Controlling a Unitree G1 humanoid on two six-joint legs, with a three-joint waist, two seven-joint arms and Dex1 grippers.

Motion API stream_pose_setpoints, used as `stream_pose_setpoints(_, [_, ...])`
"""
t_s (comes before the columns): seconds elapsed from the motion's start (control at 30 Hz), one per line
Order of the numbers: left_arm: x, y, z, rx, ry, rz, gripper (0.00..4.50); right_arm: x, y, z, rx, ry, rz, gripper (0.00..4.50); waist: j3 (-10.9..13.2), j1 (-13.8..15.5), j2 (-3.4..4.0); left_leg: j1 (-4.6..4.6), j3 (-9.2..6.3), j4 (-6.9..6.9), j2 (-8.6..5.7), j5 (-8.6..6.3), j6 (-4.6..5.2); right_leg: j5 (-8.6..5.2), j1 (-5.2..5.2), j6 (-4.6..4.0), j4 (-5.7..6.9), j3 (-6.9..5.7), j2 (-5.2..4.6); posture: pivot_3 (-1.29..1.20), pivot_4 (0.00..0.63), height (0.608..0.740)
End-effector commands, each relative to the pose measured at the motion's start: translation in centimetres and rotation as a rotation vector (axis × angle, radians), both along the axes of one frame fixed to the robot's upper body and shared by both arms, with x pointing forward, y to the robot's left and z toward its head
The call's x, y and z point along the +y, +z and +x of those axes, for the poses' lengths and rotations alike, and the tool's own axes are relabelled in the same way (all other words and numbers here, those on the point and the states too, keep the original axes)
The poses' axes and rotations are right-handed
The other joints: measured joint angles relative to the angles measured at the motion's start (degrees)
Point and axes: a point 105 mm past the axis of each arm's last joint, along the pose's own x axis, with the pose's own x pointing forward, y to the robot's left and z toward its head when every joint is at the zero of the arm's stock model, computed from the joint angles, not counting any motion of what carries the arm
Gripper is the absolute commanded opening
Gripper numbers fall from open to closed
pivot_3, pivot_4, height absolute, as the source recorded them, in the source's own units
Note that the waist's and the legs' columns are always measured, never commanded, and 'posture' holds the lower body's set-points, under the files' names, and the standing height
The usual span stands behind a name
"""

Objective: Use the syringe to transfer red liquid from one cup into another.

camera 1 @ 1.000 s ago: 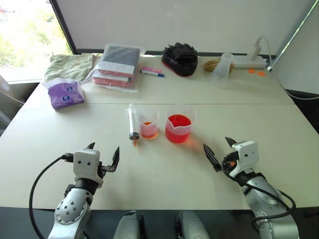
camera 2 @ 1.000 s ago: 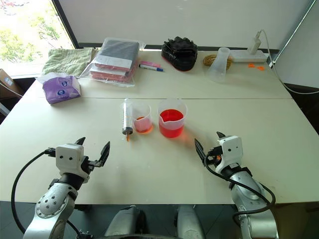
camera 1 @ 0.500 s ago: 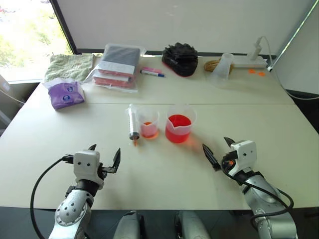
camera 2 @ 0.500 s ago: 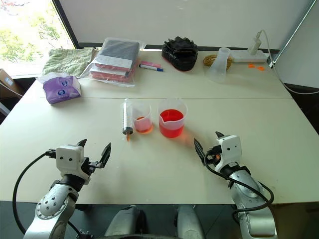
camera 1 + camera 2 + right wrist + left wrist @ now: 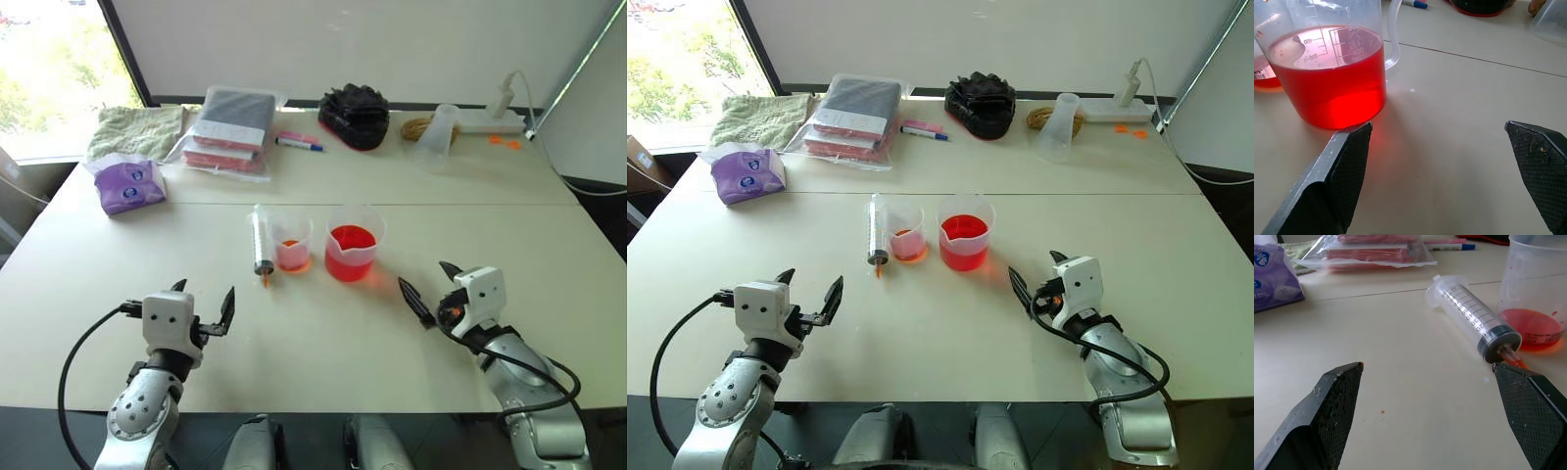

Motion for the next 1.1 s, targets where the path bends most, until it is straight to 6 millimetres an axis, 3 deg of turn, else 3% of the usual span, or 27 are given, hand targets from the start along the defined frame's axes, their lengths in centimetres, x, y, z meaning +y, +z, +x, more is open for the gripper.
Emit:
stream_pose_setpoints(0.03, [0.2, 1.1, -0.1, -0.042, 0.006, 0.007, 4.44, 0.0, 0.9, -0.4, -0.028, 0.011, 0.004, 4.5, 0.0, 0.0, 0.0, 0.0, 0.0, 0.0, 0.0, 0.0, 0.0, 0.0, 0.0, 0.0, 0.0, 0.0, -0.01, 0.0, 0.15, 0.74])
stream_pose_setpoints(0.27, [-0.4, 0.8, 0.6, -0.003, -0.074, -0.055, 4.44, -0.2, 0.9, -0.3, -0.013, 0.033, 0.007, 4.5, 0.0, 0.1, 0.0, 0.0, 0.0, 0.0, 0.0, 0.0, 0.0, 0.0, 0.0, 0.0, 0.0, 0.0, -0.01, 0.0, 0.15, 0.74])
stream_pose_setpoints(0.4, [-0.3, 1.1, 0.8, 0.03, -0.156, -0.073, 4.44, 0.1, 0.2, -0.4, 0.043, 0.162, -0.036, 4.5, 0.0, 0.0, 0.0, 0.0, 0.0, 0.0, -0.01, 0.0, 0.0, 0.0, 0.0, 0.0, 0.0, 0.0, -0.01, 0.0, 0.15, 0.74])
stream_pose_setpoints(0.53, [-0.8, 1.0, 0.1, 0.117, -0.342, -0.095, 4.44, -0.5, -0.5, -0.4, 0.154, 0.266, -0.031, 4.5, 0.0, -0.1, 0.01, 0.02, 0.0, 0.0, 0.01, 0.0, 0.0, 0.0, 0.0, -0.01, 0.0, -0.01, 0.02, 0.0, 0.15, 0.74])
stream_pose_setpoints(0.67, [0.7, 1.5, -0.2, 0.266, -0.564, -0.102, 4.44, -1.9, -0.1, -0.5, 0.276, 0.393, -0.019, 4.5, 0.0, 0.1, 0.04, 0.03, 0.0, 0.0, 0.01, 0.0, 0.0, -0.02, 0.0, -0.03, 0.01, -0.03, 0.02, 0.0, 0.15, 0.74])
stream_pose_setpoints(0.77, [2.0, 3.5, -0.1, 0.365, -0.729, -0.123, 4.44, -3.3, 1.0, -0.7, 0.37, 0.493, -0.061, 4.5, 0.1, 0.1, 0.04, 0.03, 0.0, 0.02, -0.01, 0.0, 0.01, -0.02, 0.01, -0.04, 0.01, -0.04, 0.02, 0.0, 0.15, 0.74])
stream_pose_setpoints(0.87, [3.2, 5.8, 0.3, 0.403, -0.786, -0.161, 4.44, -4.1, 2.6, -0.3, 0.397, 0.534, -0.092, 4.5, 0.1, 0.0, 0.04, 0.02, 0.02, 0.0, -0.01, -0.01, 0.03, -0.02, -0.01, -0.04, -0.03, -0.05, 0.02, 0.0, 0.15, 0.74])
stream_pose_setpoints(1.0, [5.3, 7.9, 3.1, 0.439, -0.706, -0.155, 4.44, -4.2, 5.6, 0.1, 0.4, 0.582, -0.119, 4.5, 0.2, 0.0, 0.03, -0.01, 0.03, -0.02, -0.03, -0.02, 0.04, 0.06, -0.07, 0.13, -0.04, -0.05, 0.1, 0.0, 0.15, 0.74])
stream_pose_setpoints(1.1, [5.0, 10.1, 4.7, 0.398, -0.736, -0.193, 4.44, -3.5, 7.6, 0.3, 0.389, 0.625, -0.17, 4.5, 0.2, 0.0, 0.04, -0.04, 0.03, -0.01, -0.05, -0.02, 0.04, 0.08, -0.08, 0.16, -0.05, -0.04, 0.14, 0.0, 0.15, 0.74])
